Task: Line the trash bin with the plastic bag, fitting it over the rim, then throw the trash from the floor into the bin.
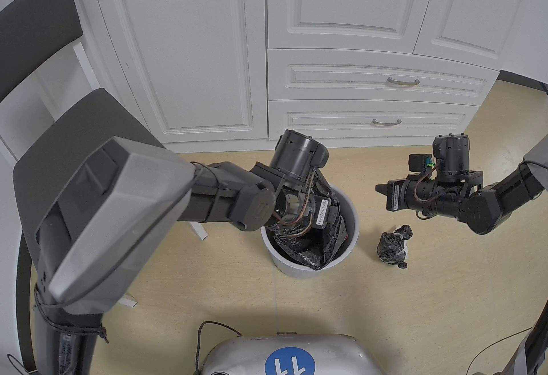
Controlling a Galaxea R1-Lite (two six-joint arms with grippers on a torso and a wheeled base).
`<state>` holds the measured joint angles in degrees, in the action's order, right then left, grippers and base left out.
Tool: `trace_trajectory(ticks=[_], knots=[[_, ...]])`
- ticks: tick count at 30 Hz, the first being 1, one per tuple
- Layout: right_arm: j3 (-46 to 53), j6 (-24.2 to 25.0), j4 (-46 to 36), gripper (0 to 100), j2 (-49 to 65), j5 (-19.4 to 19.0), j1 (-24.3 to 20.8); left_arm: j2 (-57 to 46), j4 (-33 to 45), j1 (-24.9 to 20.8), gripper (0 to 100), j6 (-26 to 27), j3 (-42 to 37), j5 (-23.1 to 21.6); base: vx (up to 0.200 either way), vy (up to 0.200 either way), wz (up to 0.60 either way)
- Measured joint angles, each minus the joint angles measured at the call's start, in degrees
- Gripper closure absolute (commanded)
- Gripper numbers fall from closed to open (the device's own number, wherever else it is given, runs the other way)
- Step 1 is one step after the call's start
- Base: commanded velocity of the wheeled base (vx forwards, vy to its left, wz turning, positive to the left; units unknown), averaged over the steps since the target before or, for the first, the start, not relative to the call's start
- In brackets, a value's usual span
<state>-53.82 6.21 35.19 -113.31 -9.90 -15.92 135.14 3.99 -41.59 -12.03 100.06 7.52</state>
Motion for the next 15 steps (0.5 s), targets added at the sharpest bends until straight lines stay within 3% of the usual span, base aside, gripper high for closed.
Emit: trace_trajectory(ticks=[7,15], knots=[[1.3,0.1,8.1,100,-4.0,7.3,-6.7,-7.2,-3.6,1.8,0,0.1,-12.4,0.0,0.0,0.0,0.0],[-1.1,4.9,12.4,100,-10.9,10.2,-11.3,-6.9,-13.8,3.9,0,0.3,-17.2,0.0,0.0,0.0,0.0]])
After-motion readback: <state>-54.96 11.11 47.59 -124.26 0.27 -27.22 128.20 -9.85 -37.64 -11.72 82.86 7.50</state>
